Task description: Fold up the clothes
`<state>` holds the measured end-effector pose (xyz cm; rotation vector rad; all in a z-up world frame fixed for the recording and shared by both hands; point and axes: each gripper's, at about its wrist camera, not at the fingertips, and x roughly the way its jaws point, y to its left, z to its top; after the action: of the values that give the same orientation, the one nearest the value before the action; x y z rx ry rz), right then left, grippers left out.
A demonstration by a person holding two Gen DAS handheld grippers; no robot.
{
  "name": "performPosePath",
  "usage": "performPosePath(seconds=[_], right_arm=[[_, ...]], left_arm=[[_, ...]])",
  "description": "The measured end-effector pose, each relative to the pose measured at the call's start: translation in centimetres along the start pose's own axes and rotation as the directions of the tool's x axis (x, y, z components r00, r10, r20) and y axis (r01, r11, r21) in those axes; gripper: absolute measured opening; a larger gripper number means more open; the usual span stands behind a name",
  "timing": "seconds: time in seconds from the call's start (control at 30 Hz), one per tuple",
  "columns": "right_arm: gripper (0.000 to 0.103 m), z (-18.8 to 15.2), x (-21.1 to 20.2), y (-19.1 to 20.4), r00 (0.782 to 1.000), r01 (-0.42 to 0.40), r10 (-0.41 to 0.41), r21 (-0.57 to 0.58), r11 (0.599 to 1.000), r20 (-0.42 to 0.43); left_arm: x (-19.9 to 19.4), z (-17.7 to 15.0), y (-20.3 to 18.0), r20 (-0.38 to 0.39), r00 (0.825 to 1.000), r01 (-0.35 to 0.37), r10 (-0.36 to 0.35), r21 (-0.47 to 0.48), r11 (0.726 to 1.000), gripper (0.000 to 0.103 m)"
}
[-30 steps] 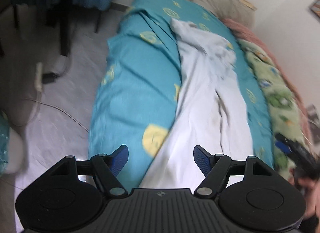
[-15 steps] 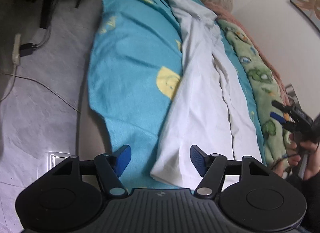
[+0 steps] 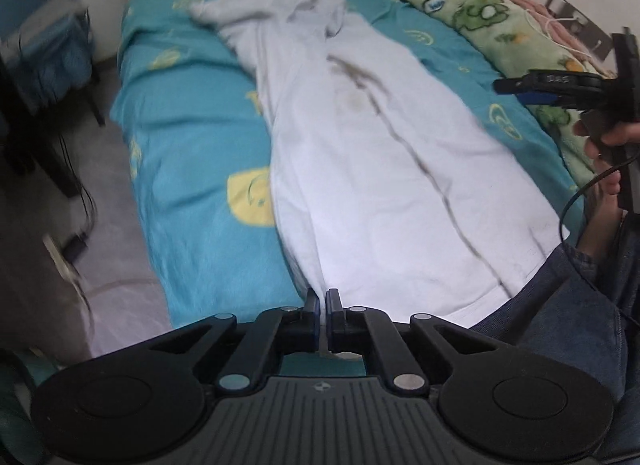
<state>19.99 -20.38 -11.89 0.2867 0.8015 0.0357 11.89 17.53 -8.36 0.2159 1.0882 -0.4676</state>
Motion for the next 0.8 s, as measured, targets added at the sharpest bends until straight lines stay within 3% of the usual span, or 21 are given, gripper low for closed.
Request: performPosePath(seconds=[0.13, 0.27, 0.43, 0.57, 0.6, 0.67, 0.7, 0.8], right_arm=[[0.077, 0.1, 0.0, -0.6, 1.000, -0.002, 0.003, 0.032, 0.999, -0.018], [0.077, 0.1, 0.0, -1.3, 0.999, -0.005, 0.007, 0.071, 0.997, -0.031], [0.077, 0.2, -0.1, -2.1, 0.999, -0.030, 0.035, 0.110, 0.993, -0.039], [0.077, 0.3, 0.3, -2.5, 0.998, -0.041, 0.048, 0.136, 0.990, -0.050], [0.077, 0.2, 0.4, -2.5, 0.997, -0.045, 0.053, 0.139, 0.989, -0.057], [0.077, 0.1, 0.5, -2.7, 0.994, -0.063, 0.074, 0.144, 0.988, -0.075], [0.077, 0.0, 0.6, -2.8, 0.993, -0.074, 0.087, 0.151, 0.986, -0.083], [0.077, -0.1, 0.7, -3.2, 0.986, -0.116, 0.136, 0.187, 0.975, -0.100]], left_arm=[[-2.4, 1.9, -5.0, 0.042, 0.995, -0.093, 0.092, 0.017, 0.996, 0.003], [-3.7, 2.6, -10.8, 0.104, 0.986, -0.144, 0.133, 0.106, 0.984, 0.003], [-1.9, 2.8, -16.5, 0.076, 0.993, -0.110, 0.095, 0.227, 0.968, 0.003], [2.3, 2.3, -18.4, -0.067, 0.998, 0.004, 0.015, 0.273, 0.962, 0.007], [3.3, 2.3, -18.4, -0.123, 0.992, 0.053, -0.022, 0.254, 0.966, 0.021], [4.1, 2.4, -17.8, -0.161, 0.985, 0.091, -0.059, 0.201, 0.975, 0.028], [4.5, 2.5, -17.5, -0.172, 0.982, 0.104, -0.074, 0.172, 0.980, 0.038], [4.4, 3.2, -14.7, -0.136, 0.983, 0.120, -0.121, -0.016, 0.993, 0.058]])
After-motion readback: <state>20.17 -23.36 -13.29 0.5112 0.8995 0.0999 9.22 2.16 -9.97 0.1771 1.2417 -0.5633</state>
